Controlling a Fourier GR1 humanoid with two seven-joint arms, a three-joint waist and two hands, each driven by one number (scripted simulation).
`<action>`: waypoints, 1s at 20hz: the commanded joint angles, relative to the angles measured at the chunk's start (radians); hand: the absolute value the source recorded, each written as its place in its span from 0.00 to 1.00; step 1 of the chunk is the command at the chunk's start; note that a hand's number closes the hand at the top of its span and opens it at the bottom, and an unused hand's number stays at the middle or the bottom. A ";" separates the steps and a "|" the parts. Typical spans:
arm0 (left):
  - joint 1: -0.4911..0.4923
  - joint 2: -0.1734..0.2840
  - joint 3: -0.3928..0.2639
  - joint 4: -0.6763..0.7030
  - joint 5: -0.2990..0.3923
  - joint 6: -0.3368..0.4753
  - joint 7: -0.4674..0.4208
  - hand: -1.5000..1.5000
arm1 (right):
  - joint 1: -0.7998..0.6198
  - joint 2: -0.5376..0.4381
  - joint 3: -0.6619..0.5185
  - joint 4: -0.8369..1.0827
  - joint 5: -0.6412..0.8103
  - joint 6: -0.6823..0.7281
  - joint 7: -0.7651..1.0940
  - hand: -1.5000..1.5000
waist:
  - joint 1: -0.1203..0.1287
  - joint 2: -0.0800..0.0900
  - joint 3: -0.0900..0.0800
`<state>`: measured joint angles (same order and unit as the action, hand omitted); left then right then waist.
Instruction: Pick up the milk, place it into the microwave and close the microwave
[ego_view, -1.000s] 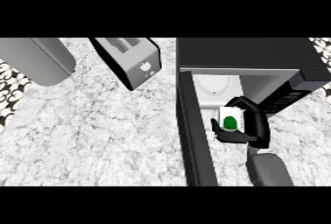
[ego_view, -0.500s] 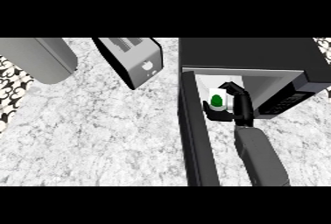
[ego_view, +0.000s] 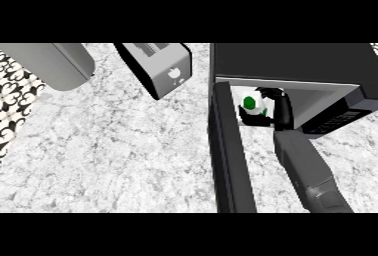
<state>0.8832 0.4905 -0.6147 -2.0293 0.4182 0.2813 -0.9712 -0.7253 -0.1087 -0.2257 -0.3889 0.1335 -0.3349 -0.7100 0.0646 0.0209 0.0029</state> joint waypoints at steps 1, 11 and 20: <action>-0.003 0.018 -0.008 -0.005 -0.008 -0.020 -0.008 0.00 | -0.053 -0.017 -0.006 0.108 0.032 -0.061 -0.049 1.00 | 0.021 0.010 0.001; -0.016 0.023 -0.001 0.028 0.002 -0.051 -0.022 0.00 | -0.159 -0.097 -0.007 0.177 0.085 -0.203 -0.098 1.00 | 0.055 0.022 0.002; -0.049 0.019 0.033 0.035 0.011 -0.039 0.004 0.00 | -0.205 -0.080 -0.079 0.167 0.032 -0.246 -0.193 1.00 | 0.063 0.030 0.004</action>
<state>0.8352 0.5001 -0.5971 -1.9907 0.4275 0.2389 -0.9664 -0.9089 -0.1896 -0.2917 -0.2231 0.1660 -0.5203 -0.8528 0.1209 0.0495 0.0064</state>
